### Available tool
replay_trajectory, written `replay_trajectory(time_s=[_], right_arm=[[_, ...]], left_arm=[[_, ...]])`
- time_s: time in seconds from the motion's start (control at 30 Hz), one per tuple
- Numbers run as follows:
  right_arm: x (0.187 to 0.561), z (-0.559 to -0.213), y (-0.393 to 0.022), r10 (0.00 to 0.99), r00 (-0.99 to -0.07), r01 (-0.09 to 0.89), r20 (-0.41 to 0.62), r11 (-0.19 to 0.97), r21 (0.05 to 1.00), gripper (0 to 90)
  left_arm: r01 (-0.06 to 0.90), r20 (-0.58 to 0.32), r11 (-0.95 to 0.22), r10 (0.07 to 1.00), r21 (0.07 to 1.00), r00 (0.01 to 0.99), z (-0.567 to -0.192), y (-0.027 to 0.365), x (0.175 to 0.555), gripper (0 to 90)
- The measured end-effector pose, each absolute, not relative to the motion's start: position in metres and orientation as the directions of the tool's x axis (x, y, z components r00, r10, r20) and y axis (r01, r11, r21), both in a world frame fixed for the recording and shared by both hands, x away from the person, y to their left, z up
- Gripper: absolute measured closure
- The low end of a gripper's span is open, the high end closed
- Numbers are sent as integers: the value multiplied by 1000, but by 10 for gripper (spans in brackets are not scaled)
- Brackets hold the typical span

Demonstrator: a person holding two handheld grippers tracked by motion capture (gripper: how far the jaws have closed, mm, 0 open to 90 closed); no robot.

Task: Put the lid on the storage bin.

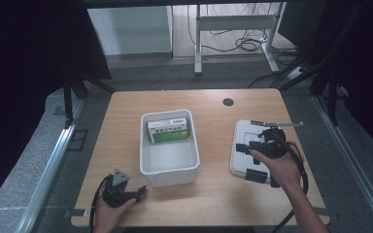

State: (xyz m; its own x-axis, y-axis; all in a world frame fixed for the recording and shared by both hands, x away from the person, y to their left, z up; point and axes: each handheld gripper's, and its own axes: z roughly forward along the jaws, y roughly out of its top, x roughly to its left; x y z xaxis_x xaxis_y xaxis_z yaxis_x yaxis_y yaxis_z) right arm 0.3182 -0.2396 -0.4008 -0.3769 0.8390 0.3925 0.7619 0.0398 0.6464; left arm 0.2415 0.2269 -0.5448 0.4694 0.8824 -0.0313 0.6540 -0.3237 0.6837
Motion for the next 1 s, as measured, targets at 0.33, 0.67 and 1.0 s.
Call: replay_trajectory(time_s=[0.33,0.67,1.0], right_arm=[[326,-394,-248,845,-351,757,403,3,653,354],[343,-391,-257,877,-298,761,377,-20,649,354],[357,-390,-261,899,-261,775,352,-23,632,365]], left_arm=[[654,-33,-320,884,686,467,-545,227,241,127],[653,-31,-322,883,686,469,-545,227,242,127],[654,-32,-323,883,684,469,-545,227,241,127]])
